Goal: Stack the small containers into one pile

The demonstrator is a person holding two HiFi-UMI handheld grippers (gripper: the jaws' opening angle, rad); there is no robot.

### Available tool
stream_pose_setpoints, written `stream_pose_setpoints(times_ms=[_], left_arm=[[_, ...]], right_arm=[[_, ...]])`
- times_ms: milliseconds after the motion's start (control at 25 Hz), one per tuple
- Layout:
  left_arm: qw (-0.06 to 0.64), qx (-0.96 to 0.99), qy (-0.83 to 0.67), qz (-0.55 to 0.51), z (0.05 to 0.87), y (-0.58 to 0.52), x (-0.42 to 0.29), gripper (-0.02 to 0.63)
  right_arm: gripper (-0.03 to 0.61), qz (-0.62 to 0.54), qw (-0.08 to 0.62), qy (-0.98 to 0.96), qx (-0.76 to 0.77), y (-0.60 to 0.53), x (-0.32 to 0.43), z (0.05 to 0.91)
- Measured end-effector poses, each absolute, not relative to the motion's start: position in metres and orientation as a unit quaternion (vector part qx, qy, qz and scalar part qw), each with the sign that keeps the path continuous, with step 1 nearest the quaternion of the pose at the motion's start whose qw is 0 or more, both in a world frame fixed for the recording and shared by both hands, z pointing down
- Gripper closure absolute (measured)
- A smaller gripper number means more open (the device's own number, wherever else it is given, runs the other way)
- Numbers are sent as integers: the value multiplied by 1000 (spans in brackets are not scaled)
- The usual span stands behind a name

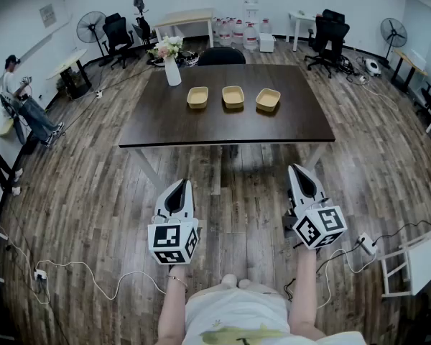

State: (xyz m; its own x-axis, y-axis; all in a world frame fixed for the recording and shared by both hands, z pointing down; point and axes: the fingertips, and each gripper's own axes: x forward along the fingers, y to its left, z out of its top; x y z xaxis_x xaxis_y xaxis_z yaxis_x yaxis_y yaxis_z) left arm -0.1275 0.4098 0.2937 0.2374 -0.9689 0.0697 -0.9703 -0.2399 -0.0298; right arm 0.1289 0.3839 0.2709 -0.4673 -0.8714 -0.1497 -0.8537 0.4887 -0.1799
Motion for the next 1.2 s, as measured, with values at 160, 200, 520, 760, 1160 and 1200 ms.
stream_pose_setpoints(times_ms=[160, 200, 520, 760, 1160, 1200], left_arm=[[9, 786, -617, 38, 291, 407, -121, 589], [10, 786, -617, 38, 291, 408, -118, 589], [6, 783, -621, 39, 286, 408, -104, 589], [-2, 783, -620, 42, 286, 404, -90, 589], [14, 783, -620, 45, 293, 375, -90, 589], [17, 782, -621, 45, 296, 369, -92, 589]], right_arm=[[557, -43, 112, 856, -503, 380, 135, 269], [557, -45, 112, 856, -502, 380, 138, 270], [557, -48, 112, 861, -493, 379, 150, 271], [557, -52, 114, 860, -494, 375, 163, 277], [557, -71, 112, 861, -490, 337, 154, 287], [557, -73, 112, 861, -490, 330, 153, 289]])
